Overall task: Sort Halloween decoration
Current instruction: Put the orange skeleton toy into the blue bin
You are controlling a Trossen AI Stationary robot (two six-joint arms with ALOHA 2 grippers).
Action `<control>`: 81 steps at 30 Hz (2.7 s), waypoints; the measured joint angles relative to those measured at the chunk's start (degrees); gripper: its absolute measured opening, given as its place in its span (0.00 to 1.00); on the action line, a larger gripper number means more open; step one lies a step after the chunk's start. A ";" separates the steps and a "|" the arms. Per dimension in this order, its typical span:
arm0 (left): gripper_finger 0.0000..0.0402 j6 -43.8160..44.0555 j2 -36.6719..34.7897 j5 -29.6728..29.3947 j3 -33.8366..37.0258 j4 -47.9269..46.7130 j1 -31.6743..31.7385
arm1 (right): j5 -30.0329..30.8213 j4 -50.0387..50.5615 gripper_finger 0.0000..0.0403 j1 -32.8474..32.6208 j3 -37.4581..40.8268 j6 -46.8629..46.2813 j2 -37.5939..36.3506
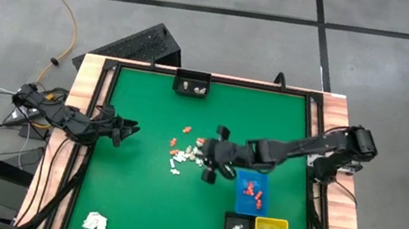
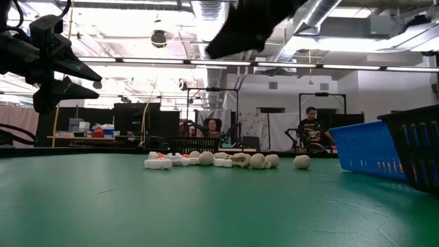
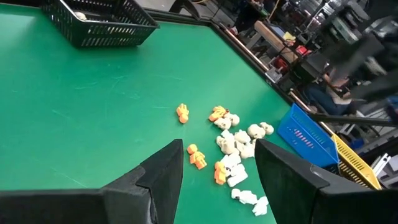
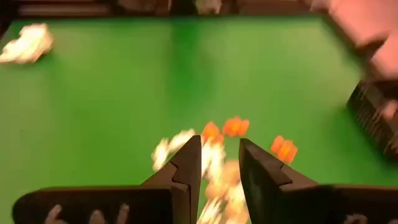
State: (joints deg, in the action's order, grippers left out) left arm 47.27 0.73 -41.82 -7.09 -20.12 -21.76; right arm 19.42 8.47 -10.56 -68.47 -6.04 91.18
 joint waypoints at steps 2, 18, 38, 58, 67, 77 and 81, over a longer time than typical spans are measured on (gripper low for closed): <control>0.47 0.00 0.02 -0.04 0.00 -0.06 -0.02 | -0.80 -1.01 0.27 1.89 0.19 5.69 0.85; 0.47 -1.11 1.85 -0.63 -0.01 -0.84 0.00 | -17.24 -6.53 0.27 15.31 -9.59 21.85 19.82; 0.47 -2.78 2.27 0.96 0.00 -1.00 -0.02 | -18.17 0.83 0.57 21.08 -15.41 18.21 28.18; 0.47 -3.02 2.27 0.94 0.00 -1.01 -0.01 | -25.40 -0.37 0.55 23.10 -13.62 26.44 28.23; 0.47 -3.04 2.27 0.94 0.00 -1.01 -0.02 | -25.62 -1.01 0.55 23.19 -13.62 28.06 28.23; 0.47 -2.97 2.25 1.04 0.00 -1.01 -0.02 | -25.96 -2.26 0.55 23.15 -14.21 26.02 31.62; 0.47 -2.94 2.25 1.58 0.00 -1.03 -0.02 | -25.86 -1.15 0.52 23.47 -14.20 24.61 31.45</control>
State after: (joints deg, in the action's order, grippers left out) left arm 44.32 2.98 -40.24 -7.09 -21.15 -21.78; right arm -6.44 7.32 12.91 -82.67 18.57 122.64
